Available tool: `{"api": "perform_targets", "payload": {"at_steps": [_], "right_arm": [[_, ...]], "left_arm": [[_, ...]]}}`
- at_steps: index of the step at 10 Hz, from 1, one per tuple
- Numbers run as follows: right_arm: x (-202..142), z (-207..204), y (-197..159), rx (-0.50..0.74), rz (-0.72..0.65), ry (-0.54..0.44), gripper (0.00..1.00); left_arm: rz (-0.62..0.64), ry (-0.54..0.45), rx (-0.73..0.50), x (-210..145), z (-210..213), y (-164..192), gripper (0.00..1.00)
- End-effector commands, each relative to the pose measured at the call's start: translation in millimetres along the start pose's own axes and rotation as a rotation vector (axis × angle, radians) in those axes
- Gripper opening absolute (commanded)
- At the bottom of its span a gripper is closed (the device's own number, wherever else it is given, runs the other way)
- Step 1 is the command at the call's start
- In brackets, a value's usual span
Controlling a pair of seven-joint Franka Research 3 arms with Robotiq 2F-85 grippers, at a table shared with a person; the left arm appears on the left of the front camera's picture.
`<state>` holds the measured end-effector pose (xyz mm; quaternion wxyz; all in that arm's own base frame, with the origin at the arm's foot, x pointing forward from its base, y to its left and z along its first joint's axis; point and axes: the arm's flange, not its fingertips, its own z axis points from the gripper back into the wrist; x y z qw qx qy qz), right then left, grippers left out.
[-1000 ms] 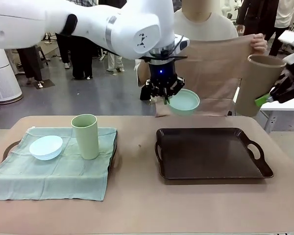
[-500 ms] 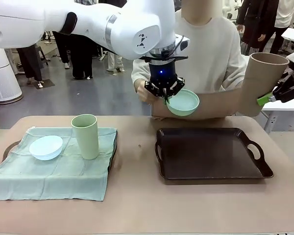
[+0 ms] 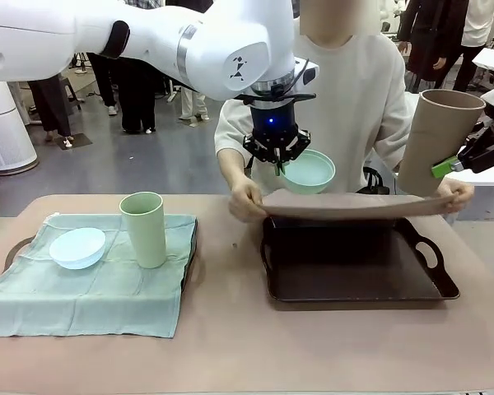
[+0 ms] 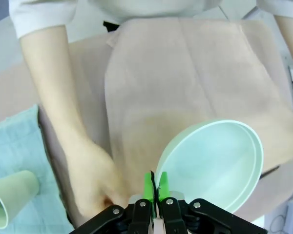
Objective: Set up a tray with a mat and arrange the tableware.
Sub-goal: Place the Picnic Bowl and Reusable plastic cup back onto the Handle tray in front of the human's position.
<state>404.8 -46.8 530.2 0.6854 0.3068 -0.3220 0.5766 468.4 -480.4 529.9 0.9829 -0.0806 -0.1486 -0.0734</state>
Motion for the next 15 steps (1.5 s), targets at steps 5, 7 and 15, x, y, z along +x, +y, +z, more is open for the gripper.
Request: {"api": "perform_targets", "payload": {"at_steps": [5,7,15], "right_arm": [[1.5,-1.0,-2.3,-0.005,0.012,-0.003,0.22],[1.5,-1.0,-2.3,-0.005,0.012,-0.003,0.22],[1.5,-1.0,-2.3,-0.005,0.012,-0.003,0.22]], "left_arm": [[-0.004,0.004,-0.007,1.5,1.5,1.1,0.0],[-0.004,0.004,-0.007,1.5,1.5,1.1,0.0],[-0.004,0.004,-0.007,1.5,1.5,1.1,0.0]]}}
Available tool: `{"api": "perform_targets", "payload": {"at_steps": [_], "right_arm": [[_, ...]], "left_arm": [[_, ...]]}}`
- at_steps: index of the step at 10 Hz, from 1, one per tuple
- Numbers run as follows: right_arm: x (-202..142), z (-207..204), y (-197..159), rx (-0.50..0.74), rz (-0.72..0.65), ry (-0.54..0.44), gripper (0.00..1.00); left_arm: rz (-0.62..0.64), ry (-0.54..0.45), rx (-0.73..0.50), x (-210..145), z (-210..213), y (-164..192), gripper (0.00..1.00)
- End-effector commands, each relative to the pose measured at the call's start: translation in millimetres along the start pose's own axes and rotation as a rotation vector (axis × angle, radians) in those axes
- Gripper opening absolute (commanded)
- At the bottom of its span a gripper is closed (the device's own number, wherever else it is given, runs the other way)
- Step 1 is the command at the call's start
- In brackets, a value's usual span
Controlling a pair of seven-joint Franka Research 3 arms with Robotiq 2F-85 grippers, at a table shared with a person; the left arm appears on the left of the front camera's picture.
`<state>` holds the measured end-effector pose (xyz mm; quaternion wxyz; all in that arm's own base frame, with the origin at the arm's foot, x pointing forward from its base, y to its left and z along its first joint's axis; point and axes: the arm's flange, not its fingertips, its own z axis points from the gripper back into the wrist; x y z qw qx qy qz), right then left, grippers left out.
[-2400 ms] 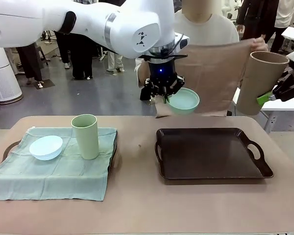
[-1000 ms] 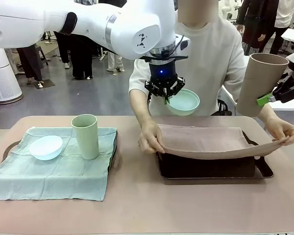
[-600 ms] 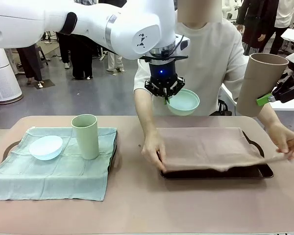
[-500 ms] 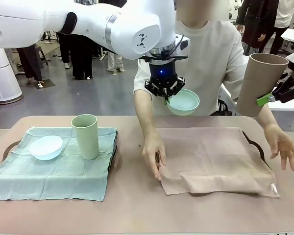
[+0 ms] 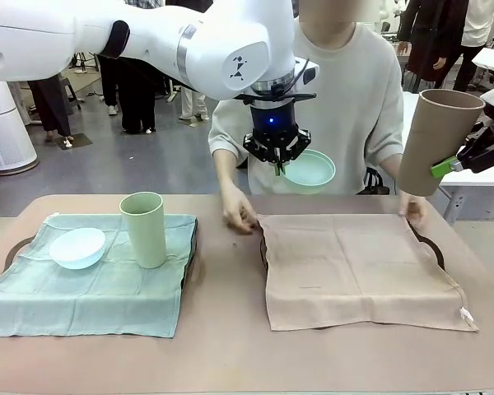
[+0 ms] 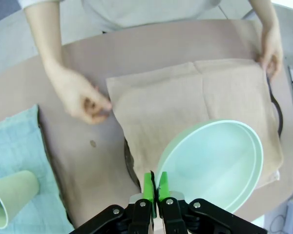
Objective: Set up a tray with a mat and arrange the tableware.
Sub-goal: Place the Picnic Bowl and Reusable plastic cup back onto the Handle tray in front of the human's position.
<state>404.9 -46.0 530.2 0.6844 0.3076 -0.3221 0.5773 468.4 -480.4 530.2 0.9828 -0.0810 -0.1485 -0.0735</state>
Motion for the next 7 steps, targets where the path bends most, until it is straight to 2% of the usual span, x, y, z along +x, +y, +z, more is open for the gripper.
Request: {"api": "perform_targets", "payload": {"at_steps": [1,7], "right_arm": [[1.0,-0.3,-2.4,-0.007,0.01,-0.002,0.22],[1.0,-0.3,-2.4,-0.007,0.01,-0.002,0.22]], "left_arm": [[-0.004,0.004,-0.006,1.4,1.2,1.2,0.0],[-0.004,0.004,-0.006,1.4,1.2,1.2,0.0]]}}
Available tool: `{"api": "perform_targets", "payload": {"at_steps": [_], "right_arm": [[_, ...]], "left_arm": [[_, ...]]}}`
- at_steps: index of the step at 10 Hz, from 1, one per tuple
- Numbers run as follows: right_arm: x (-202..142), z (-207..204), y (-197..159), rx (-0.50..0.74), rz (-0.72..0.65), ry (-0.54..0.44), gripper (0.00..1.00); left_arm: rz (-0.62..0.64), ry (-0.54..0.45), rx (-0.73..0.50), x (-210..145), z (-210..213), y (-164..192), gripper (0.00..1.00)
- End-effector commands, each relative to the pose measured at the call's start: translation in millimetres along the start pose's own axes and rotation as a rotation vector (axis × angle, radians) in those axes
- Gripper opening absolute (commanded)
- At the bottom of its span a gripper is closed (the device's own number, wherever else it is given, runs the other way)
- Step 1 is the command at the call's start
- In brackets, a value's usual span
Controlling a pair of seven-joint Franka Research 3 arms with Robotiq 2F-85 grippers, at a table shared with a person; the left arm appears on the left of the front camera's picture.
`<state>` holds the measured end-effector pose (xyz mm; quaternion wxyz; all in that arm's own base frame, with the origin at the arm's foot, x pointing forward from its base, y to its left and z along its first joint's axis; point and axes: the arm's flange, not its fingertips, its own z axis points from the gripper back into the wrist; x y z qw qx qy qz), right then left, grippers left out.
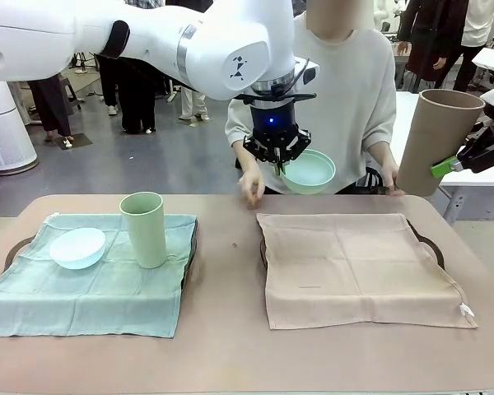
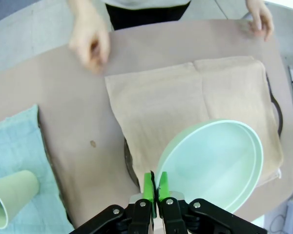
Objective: Set up a tray with a mat and arrange the tableware.
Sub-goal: Place the Picnic Bowl and Reusable plastic cup back onto the Handle tray in front of the human's position.
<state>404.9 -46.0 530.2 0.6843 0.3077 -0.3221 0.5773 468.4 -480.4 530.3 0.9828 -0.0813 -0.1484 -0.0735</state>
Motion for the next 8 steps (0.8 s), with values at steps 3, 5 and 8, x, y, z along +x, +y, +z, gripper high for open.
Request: {"api": "perform_targets", "payload": {"at_steps": [3,5,8], "right_arm": [[1,0,-2,-0.007,0.01,-0.002,0.22],[-16,-11,-11,0.044,0.015,-0.007,0.81],[-57,-52,-32,0.078,0.087,0.007,0.81]], "left_arm": [[-0.004,0.004,-0.006,1,1,1,0.0],[-0.014,0.047,-0.033,1,-13,2,0.04],[-0.067,0.175,-0.049,-2,-67,-1,0.04]]}}
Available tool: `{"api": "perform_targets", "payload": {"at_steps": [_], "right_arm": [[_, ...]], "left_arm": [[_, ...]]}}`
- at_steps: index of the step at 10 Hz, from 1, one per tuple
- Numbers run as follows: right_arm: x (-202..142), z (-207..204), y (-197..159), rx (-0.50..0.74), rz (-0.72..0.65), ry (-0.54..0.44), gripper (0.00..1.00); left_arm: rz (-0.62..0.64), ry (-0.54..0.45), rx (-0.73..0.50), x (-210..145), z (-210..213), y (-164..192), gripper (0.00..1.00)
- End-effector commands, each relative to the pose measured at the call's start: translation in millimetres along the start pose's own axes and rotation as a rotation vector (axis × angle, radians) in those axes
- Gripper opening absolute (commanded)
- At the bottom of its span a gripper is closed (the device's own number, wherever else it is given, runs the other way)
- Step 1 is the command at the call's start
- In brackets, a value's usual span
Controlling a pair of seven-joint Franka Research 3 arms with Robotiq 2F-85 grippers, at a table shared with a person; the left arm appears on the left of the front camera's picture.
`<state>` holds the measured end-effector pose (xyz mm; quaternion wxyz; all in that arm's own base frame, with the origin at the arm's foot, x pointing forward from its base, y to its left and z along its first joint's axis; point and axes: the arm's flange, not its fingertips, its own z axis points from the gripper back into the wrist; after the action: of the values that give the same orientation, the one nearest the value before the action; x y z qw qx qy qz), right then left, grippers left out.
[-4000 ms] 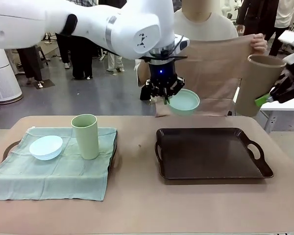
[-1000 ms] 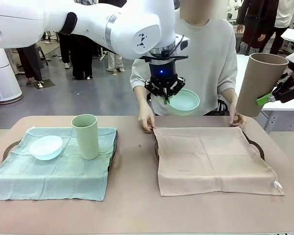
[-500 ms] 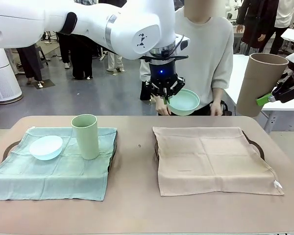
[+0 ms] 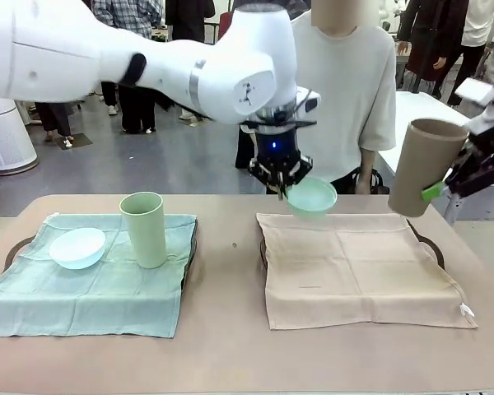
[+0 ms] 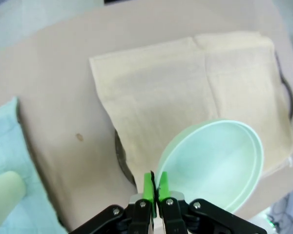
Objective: Set up a tray with a mat and arrange the tableware.
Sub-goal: Place the Picnic Bowl and Reusable plastic cup back onto the Handle tray in front of the human's position.
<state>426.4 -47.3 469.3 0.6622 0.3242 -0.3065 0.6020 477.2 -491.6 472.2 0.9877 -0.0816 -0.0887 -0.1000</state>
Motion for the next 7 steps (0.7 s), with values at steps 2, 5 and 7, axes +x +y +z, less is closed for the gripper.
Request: {"api": "perform_targets", "payload": {"at_steps": [2,5,7], "right_arm": [[-32,-36,-19,0.004,0.088,0.048,0.81],[-59,-68,-32,-0.005,0.079,0.092,0.81],[-75,-80,-40,0.003,0.064,0.073,0.81]], "left_arm": [[-0.039,0.146,-0.034,10,-38,1,0.04],[-0.042,0.177,-0.032,11,-70,1,0.04],[-0.059,0.146,-0.024,13,-87,0,0.04]]}}
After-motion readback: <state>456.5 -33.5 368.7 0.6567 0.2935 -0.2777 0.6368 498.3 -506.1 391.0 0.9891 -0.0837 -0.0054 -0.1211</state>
